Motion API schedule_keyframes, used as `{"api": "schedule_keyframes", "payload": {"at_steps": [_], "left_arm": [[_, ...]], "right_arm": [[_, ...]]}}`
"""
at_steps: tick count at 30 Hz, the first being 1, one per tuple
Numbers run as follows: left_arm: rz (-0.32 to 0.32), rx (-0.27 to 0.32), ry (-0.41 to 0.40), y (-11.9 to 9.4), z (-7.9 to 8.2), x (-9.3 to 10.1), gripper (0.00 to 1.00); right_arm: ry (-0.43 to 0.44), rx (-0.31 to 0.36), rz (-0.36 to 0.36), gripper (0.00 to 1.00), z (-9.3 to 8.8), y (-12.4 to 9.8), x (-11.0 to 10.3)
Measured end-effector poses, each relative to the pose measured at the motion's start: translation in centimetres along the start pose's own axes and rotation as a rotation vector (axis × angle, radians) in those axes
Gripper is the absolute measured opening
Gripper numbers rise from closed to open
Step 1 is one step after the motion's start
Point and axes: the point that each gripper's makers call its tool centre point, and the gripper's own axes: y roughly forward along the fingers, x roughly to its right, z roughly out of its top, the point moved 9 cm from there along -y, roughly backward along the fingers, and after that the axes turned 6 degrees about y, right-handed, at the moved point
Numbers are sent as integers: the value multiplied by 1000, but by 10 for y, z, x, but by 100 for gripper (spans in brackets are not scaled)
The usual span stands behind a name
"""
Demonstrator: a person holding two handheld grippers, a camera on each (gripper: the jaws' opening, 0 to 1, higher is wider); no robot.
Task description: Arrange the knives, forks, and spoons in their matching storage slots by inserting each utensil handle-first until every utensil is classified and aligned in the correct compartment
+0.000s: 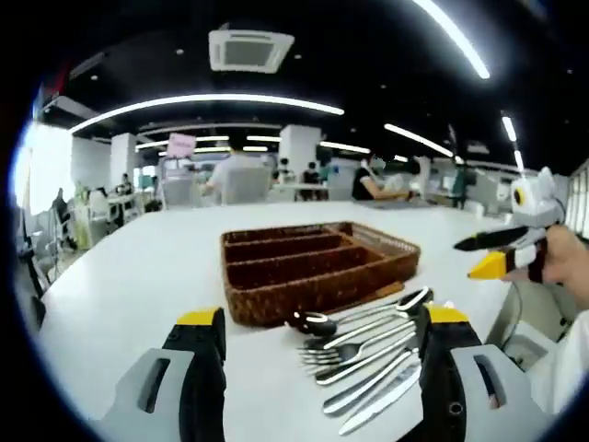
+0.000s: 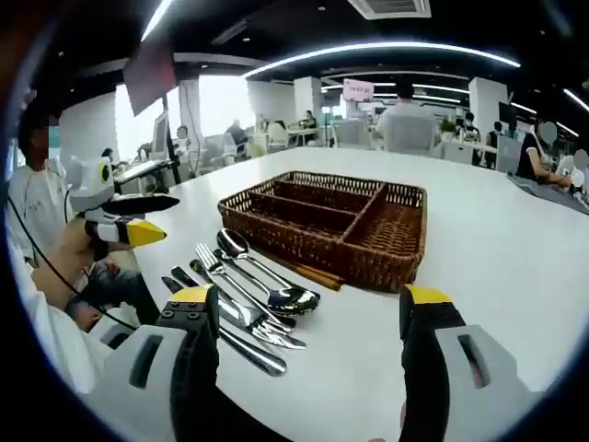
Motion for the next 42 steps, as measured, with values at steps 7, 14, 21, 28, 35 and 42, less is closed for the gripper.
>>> {"api": "schedule_keyframes", "payload": {"at_steps": [7,14,21,28,35,42], "left_arm": [[0,2,0,0,1,0,87],[0,3,0,0,1,0,87],[2,5,-1,-2,1,0,87],[1,4,0,-2,0,0,87],[1,5,0,-1,1,0,87],[0,5,1,-1,1,0,87]], "right_arm": [[2,-1,0,83,-1,0,0],[2,0,1,83,0,-1,-1],[0,-1,1,83,0,-1,-1],[-3,-3,2,82,0,-2,-1],[-6,-1,5,82,2,-1,-1],[-7,-1,6,82,2,-1,-1]]}}
